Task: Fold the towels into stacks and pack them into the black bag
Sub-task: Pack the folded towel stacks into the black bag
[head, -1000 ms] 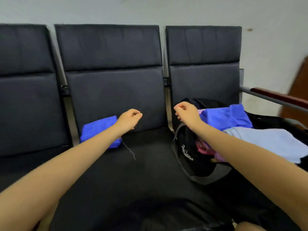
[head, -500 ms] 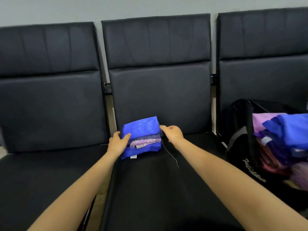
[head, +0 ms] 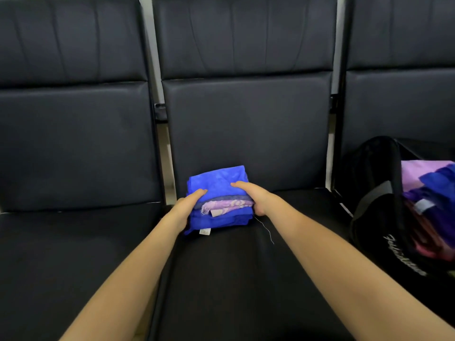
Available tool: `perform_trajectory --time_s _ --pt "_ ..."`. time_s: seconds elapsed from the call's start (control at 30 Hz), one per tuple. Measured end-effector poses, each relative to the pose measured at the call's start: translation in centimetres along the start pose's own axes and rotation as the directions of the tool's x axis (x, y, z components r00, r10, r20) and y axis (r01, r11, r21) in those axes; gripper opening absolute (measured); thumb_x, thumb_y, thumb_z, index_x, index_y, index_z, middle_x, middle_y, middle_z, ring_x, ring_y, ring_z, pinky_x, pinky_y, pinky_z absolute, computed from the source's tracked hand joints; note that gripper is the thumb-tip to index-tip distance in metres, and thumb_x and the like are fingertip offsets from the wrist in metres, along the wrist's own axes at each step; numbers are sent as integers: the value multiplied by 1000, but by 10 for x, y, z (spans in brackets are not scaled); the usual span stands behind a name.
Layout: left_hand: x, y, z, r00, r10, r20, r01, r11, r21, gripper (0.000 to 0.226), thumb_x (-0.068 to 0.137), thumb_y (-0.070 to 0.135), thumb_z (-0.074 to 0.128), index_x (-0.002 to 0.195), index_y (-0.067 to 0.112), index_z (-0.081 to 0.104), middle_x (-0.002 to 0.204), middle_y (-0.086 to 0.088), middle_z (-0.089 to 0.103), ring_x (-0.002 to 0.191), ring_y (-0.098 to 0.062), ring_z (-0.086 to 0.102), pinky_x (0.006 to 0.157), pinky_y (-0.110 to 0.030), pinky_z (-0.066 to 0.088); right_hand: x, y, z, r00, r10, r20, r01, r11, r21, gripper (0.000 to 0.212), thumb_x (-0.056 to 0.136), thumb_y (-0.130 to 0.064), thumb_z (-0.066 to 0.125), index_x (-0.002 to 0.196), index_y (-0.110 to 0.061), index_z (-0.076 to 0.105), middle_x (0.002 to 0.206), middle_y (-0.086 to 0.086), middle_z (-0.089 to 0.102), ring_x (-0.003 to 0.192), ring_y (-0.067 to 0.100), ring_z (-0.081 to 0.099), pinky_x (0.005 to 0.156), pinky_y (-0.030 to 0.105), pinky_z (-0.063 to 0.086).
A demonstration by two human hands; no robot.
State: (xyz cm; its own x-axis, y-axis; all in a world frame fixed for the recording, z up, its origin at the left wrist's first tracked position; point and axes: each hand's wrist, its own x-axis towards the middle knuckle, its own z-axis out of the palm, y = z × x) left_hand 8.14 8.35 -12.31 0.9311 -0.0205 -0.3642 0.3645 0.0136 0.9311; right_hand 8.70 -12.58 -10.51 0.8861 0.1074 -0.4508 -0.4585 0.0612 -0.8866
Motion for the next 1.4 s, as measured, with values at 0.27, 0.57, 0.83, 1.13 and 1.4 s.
perform_trajectory --time_s 0.27,0.57,0.83,1.13,1.4 --pt "-77 9 54 989 111 98 -87 971 -222 28 86 34 64 106 17 68 91 -8 75 73 -23 72 58 -29 55 -59 0 -30 990 -93 102 86 994 70 34 81 -38 68 109 -18 68 105 13 71 92 29 67 95 43 50" --pt "-140 91 186 914 314 258 -212 910 -355 32 89 29 62 116 12 67 103 -9 73 90 -25 71 73 -35 58 -177 -99 -146 912 -406 -69 403 914 -42 28 76 -36 73 97 -18 69 95 10 73 84 28 69 85 37 54" --pt "-153 129 333 806 355 473 -239 927 -288 34 92 21 59 123 7 61 106 -9 70 88 -23 69 82 -36 56 -268 -128 -288 787 -530 -316 517 846 -131 25 83 -32 68 99 -13 69 90 11 73 81 27 68 84 38 55" --pt "-123 122 443 834 358 420 -274 929 -248 32 93 13 57 125 9 56 99 -8 67 67 -20 64 53 -26 51 -252 -107 -388 669 -590 -453 623 777 -92 51 78 -20 76 123 -4 60 110 13 70 103 32 67 90 43 54" --pt "-91 89 460 811 356 463 -368 927 -69 21 96 5 50 116 6 58 98 -9 64 62 -13 59 47 -16 45 -218 -83 -418 838 -329 -435 337 940 -61 32 87 -21 67 113 -3 66 102 14 72 92 30 67 87 40 54"
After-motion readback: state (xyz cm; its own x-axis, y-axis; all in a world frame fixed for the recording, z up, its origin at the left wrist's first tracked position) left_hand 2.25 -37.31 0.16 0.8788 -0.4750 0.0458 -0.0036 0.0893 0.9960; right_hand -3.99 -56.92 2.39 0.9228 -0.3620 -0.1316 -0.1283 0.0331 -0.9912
